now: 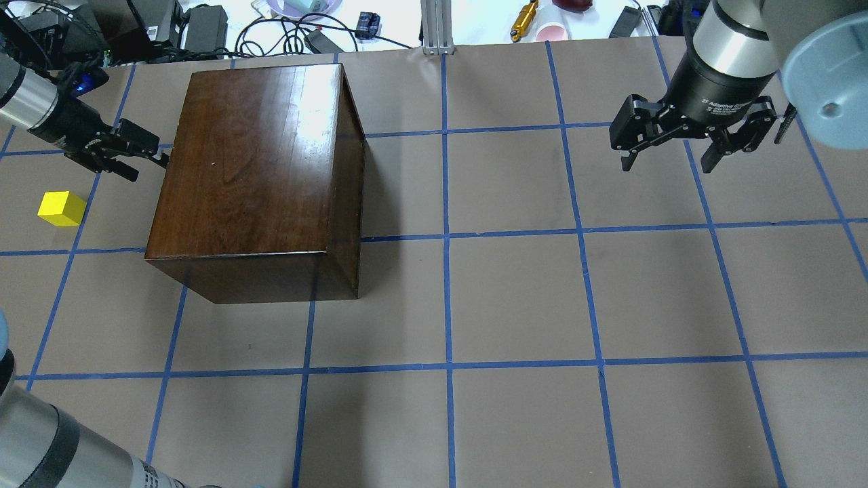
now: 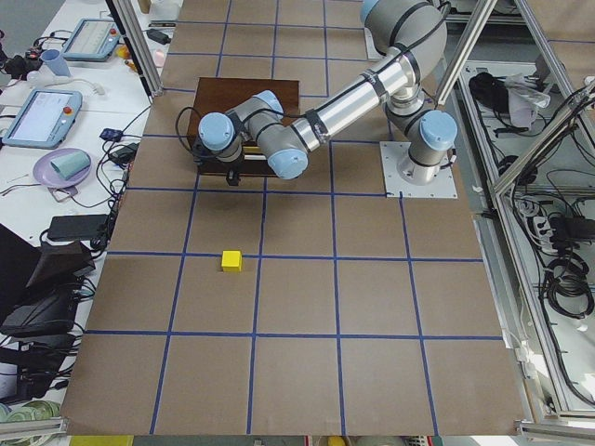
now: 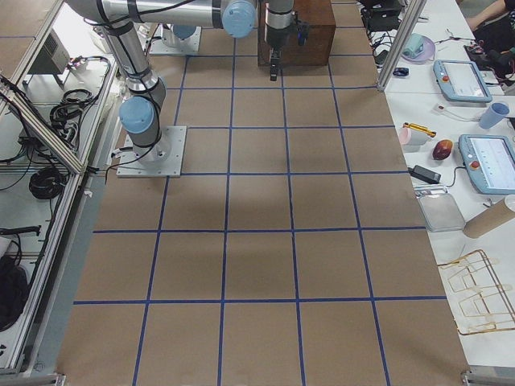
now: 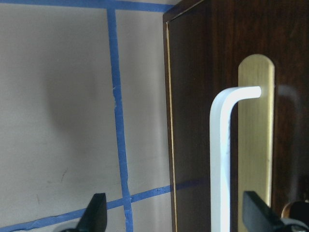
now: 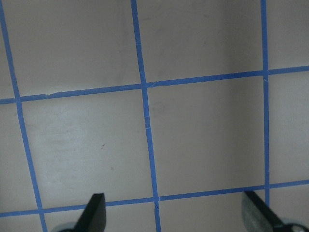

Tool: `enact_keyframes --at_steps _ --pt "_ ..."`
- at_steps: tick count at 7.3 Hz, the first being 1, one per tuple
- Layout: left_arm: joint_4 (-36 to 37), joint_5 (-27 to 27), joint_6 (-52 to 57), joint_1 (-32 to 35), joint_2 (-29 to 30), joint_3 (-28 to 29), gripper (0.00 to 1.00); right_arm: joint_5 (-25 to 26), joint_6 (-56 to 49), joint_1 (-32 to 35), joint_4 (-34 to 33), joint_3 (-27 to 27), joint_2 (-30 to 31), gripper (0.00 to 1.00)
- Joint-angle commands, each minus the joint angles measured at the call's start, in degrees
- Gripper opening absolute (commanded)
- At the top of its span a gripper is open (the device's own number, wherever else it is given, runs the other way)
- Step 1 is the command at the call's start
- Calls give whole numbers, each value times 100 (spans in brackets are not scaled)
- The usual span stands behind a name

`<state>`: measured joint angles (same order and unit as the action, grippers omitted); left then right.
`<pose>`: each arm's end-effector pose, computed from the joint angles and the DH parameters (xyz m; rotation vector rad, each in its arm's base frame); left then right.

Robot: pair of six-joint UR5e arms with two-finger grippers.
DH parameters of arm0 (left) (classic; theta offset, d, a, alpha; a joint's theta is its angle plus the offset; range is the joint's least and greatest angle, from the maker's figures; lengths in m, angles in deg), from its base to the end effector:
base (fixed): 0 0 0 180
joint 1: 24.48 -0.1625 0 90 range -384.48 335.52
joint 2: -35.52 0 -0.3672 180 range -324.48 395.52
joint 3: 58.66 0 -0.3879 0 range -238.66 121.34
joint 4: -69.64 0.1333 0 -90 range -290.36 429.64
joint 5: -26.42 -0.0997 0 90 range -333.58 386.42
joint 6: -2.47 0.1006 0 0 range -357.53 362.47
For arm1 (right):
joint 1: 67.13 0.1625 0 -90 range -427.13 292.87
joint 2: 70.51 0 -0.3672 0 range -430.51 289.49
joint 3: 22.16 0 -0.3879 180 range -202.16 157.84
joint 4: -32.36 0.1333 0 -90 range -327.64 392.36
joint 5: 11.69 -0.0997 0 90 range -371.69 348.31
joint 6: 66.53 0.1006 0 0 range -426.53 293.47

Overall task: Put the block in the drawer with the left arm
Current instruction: 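Hook the left gripper onto the white drawer handle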

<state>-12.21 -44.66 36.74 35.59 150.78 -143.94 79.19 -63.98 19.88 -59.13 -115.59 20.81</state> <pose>0.1540 -0.6001 0.2441 -0.0544 -2.7486 -0.0094 0.1067 -0.4840 0.4137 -0.1510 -3.1226 -0.0170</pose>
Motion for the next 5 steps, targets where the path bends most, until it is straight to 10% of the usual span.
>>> enact_keyframes --at_steps 1,5 --pt "64 7 -104 13 13 -164 100 0 0 0 0 0 0 100" --pt "212 -2 -95 13 162 -173 100 0 0 0 0 0 0 100"
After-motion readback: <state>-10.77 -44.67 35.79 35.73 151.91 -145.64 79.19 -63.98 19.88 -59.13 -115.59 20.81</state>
